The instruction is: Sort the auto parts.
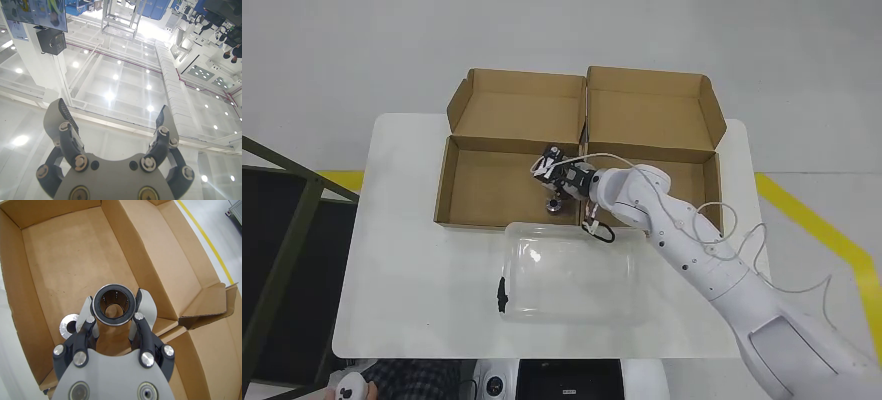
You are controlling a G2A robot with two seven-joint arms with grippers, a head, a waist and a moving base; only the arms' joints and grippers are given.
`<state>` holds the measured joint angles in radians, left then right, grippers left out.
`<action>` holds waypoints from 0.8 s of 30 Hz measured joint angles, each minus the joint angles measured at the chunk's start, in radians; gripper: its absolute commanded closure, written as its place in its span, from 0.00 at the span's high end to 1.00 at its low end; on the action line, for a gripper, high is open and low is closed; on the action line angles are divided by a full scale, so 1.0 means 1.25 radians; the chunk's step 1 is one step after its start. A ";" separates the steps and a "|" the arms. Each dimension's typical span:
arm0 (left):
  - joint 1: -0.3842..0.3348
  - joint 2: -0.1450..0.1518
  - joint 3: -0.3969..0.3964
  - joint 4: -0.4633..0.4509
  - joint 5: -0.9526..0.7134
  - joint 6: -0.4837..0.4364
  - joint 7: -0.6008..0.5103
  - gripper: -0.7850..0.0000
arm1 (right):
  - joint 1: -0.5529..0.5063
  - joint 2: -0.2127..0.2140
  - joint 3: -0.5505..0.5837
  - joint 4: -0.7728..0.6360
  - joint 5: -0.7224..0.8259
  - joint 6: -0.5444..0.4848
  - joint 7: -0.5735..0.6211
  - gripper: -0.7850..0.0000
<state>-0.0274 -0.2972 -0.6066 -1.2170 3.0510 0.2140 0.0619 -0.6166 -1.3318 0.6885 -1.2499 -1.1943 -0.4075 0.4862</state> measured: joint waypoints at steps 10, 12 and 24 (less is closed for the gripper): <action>0.000 0.000 0.000 0.000 0.000 0.000 0.000 1.00 | -0.009 -0.003 0.023 -0.028 -0.005 -0.015 -0.002 0.64; 0.000 0.000 0.000 0.000 0.000 0.000 0.000 1.00 | -0.015 0.000 0.034 -0.049 -0.007 -0.022 -0.005 0.64; 0.000 0.000 0.000 0.000 0.000 0.000 0.000 1.00 | -0.104 0.033 0.141 -0.264 -0.008 -0.077 0.015 0.77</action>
<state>-0.0274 -0.2972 -0.6066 -1.2170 3.0510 0.2140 0.0619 -0.7470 -1.2904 0.8644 -1.5793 -1.2047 -0.5036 0.5053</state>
